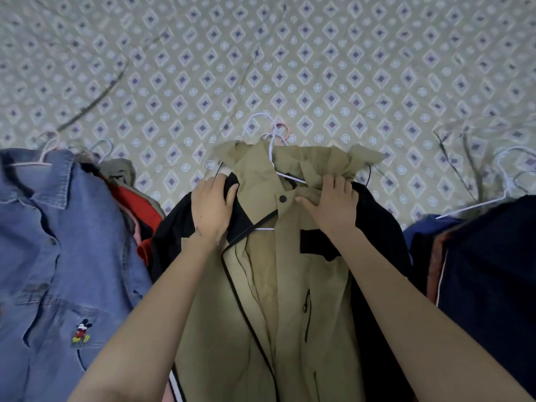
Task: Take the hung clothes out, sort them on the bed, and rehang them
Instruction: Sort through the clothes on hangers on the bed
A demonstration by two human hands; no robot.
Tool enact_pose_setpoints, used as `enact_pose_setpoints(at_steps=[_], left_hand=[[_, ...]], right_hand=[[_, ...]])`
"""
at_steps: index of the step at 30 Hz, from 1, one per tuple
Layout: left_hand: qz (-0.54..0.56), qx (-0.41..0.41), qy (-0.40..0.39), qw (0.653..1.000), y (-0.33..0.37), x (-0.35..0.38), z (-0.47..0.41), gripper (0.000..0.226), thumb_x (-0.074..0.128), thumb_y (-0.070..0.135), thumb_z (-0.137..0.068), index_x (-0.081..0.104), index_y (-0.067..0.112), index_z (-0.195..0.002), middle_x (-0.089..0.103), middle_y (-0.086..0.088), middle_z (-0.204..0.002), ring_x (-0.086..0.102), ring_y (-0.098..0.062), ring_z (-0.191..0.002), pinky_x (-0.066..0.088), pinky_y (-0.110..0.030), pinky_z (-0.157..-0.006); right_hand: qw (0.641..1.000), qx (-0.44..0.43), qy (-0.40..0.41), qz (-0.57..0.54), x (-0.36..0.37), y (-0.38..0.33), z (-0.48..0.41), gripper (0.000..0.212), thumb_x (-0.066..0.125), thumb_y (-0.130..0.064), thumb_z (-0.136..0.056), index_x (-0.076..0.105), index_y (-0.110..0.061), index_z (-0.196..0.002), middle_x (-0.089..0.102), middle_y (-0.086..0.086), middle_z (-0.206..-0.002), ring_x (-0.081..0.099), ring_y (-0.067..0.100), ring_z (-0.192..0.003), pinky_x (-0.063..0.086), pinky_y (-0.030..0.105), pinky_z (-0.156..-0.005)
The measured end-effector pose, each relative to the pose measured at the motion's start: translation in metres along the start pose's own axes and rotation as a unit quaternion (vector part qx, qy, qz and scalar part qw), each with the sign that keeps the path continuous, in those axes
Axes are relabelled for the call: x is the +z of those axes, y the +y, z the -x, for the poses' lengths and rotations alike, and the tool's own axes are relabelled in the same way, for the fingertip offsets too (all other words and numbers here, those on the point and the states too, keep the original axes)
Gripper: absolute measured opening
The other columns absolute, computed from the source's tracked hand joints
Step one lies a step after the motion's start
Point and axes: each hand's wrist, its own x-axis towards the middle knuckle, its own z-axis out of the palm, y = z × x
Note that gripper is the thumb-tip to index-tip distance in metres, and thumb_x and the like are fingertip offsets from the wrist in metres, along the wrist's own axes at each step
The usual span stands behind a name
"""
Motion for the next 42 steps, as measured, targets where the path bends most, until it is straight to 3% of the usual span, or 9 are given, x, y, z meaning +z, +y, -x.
enact_pose_setpoints(at_steps=[6,9,14,19,24,28,31,36,42], left_hand=[[0.068,0.04,0.007,0.997,0.005,-0.06,0.041,0.03,0.051,0.032,-0.102,0.053,0.01,-0.082,0.054,-0.006,-0.068,0.047,-0.025,-0.062,0.037,-0.041,-0.057],[0.07,0.065,-0.001,0.995,0.001,-0.09,0.074,0.024,0.057,0.026,-0.1,0.055,0.009,-0.083,0.055,-0.007,-0.068,0.047,-0.026,-0.061,0.03,-0.036,-0.057],[0.073,0.09,-0.047,0.992,-0.002,-0.145,0.137,0.028,0.052,0.032,-0.101,0.04,0.021,-0.078,0.055,-0.009,-0.068,0.051,-0.033,-0.064,0.042,-0.045,-0.055],[0.122,0.11,-0.03,0.986,0.008,-0.207,0.204,0.02,0.062,0.022,-0.097,0.059,0.009,-0.084,0.062,-0.011,-0.073,0.055,-0.03,-0.068,0.027,-0.034,-0.057],[0.139,0.093,-0.031,0.985,0.007,-0.255,0.272,0.028,0.059,0.03,-0.098,0.056,0.009,-0.08,0.058,-0.006,-0.071,0.053,-0.027,-0.069,0.035,-0.038,-0.055],[0.167,0.099,-0.015,0.981,0.029,-0.294,0.313,0.025,0.062,0.03,-0.097,0.05,0.019,-0.077,0.054,0.0,-0.07,0.053,-0.025,-0.068,0.031,-0.035,-0.057],[0.187,0.08,0.005,0.979,0.046,-0.318,0.337,0.026,0.062,0.032,-0.096,0.049,0.021,-0.077,0.053,0.003,-0.071,0.053,-0.023,-0.07,0.033,-0.036,-0.059],[0.197,0.081,0.046,0.976,0.072,-0.344,0.381,0.028,0.061,0.035,-0.096,0.062,0.01,-0.085,0.063,-0.005,-0.076,0.055,-0.022,-0.073,0.04,-0.041,-0.062],[0.223,0.076,0.075,0.969,0.115,-0.367,0.432,0.028,0.062,0.034,-0.096,0.057,0.012,-0.079,0.06,-0.003,-0.073,0.056,-0.025,-0.071,0.039,-0.041,-0.062]], right_hand=[[0.999,-0.025,-0.042,0.011,-0.049,-0.004,0.054,0.073,0.046,-0.073,-0.086,0.051,-0.01,-0.123,0.06,0.014,-0.118,0.051,0.032,-0.115,0.032,0.041,-0.103],[0.999,-0.04,-0.031,0.01,-0.069,-0.009,0.091,0.07,0.047,-0.075,-0.084,0.057,-0.013,-0.115,0.065,0.011,-0.098,0.058,0.031,-0.097,0.039,0.04,-0.087],[0.997,-0.077,-0.013,0.015,-0.1,-0.016,0.175,0.057,0.05,-0.068,-0.087,0.061,-0.013,-0.091,0.066,0.009,-0.083,0.063,0.032,-0.083,0.035,0.037,-0.069],[0.996,-0.082,0.021,0.035,-0.136,-0.025,0.259,0.059,0.049,-0.071,-0.086,0.067,-0.015,-0.088,0.069,0.01,-0.084,0.063,0.033,-0.08,0.038,0.038,-0.071],[0.996,-0.083,0.023,0.007,-0.17,-0.031,0.337,0.058,0.051,-0.072,-0.083,0.045,-0.017,-0.067,0.063,0.008,-0.069,0.06,0.031,-0.069,0.034,0.038,-0.062],[0.996,-0.065,0.053,-0.025,-0.201,-0.024,0.392,0.061,0.05,-0.075,-0.08,0.042,-0.018,-0.061,0.055,0.001,-0.06,0.057,0.026,-0.062,0.036,0.036,-0.058],[0.995,-0.047,0.074,-0.035,-0.229,-0.019,0.421,0.062,0.051,-0.077,-0.079,0.045,-0.017,-0.063,0.052,-0.002,-0.059,0.052,0.022,-0.06,0.034,0.034,-0.054],[0.994,-0.044,0.091,-0.035,-0.267,0.0,0.466,0.066,0.051,-0.081,-0.076,0.056,-0.015,-0.073,0.056,-0.003,-0.067,0.048,0.018,-0.065,0.037,0.032,-0.055],[0.991,-0.051,0.105,-0.066,-0.306,0.031,0.515,0.06,0.053,-0.08,-0.075,0.047,-0.021,-0.065,0.054,-0.004,-0.068,0.053,0.02,-0.068,0.035,0.032,-0.058]])
